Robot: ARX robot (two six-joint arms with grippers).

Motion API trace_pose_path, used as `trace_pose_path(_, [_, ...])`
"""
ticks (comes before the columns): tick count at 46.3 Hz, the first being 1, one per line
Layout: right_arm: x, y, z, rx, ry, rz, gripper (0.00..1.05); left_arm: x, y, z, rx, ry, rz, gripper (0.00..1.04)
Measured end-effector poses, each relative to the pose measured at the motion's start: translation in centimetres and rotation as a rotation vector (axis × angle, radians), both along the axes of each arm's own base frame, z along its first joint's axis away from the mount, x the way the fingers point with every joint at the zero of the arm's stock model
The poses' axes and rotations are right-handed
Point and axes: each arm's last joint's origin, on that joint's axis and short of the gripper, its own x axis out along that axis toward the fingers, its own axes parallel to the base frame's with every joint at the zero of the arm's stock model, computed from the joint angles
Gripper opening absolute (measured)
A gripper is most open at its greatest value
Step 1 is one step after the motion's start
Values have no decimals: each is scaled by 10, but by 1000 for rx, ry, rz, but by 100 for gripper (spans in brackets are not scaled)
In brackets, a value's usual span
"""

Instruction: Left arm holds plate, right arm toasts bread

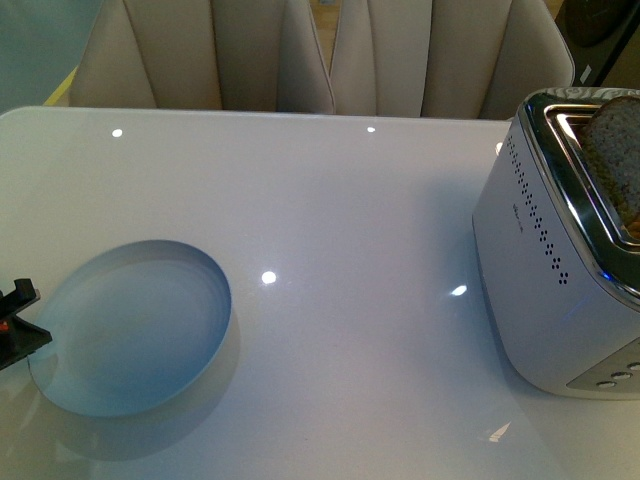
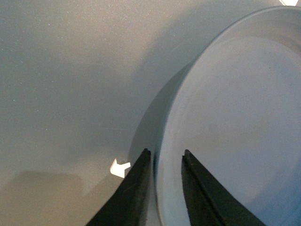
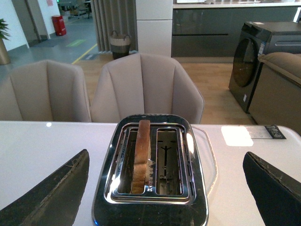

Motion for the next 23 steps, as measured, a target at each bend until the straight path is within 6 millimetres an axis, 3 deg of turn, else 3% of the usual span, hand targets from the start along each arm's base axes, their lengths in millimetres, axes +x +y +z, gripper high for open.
trace_pose_path(11, [0,0,0,0,0,0,96,-1,0,-2,11,6,9,58])
trace_pose_path(18, [0,0,0,0,0,0,96,-3,0,5,4,-13,30,87])
trace_pose_path(23, [0,0,0,0,0,0,96,1,1,26,4,-85,52,88])
